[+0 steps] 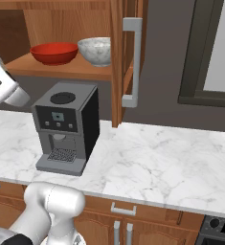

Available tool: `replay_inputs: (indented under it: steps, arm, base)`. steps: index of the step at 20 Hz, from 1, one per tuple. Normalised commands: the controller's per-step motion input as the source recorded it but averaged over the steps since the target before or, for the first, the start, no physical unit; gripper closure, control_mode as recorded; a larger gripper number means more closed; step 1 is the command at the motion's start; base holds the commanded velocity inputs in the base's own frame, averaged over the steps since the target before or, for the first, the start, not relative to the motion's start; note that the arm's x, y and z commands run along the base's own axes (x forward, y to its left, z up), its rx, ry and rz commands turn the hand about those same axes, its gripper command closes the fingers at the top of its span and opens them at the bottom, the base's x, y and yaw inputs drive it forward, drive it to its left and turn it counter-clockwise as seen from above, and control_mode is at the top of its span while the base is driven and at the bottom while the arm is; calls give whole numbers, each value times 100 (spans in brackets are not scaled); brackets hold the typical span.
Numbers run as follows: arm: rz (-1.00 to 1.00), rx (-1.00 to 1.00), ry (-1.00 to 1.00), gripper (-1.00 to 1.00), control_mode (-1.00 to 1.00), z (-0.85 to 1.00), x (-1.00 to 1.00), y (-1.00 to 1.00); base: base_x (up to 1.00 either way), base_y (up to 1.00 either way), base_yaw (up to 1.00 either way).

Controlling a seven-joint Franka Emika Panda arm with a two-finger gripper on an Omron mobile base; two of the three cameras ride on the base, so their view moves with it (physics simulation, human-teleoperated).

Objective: Move the bowls from the cabinet to the plates on the dining table.

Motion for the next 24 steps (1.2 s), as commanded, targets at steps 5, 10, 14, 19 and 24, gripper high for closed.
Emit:
replay_inputs:
  steps: [5, 10, 14, 19, 24]
  arm:
    - [-9, 10, 0, -100, -100, -2, 32, 0]
    - [-5, 11, 0, -100, -100, -3, 33, 3]
    - [0, 9, 0, -100, -100, -9, 35, 3]
    - [0, 6, 0, -100, -100, -9, 38, 3]
    - [0, 1, 0, -100, -100, -4, 44, 10]
  base:
    - [0, 0, 0]
    - [0, 0, 0]
    - [0, 0, 0]
    - [0, 0, 0]
    - [0, 0, 0]
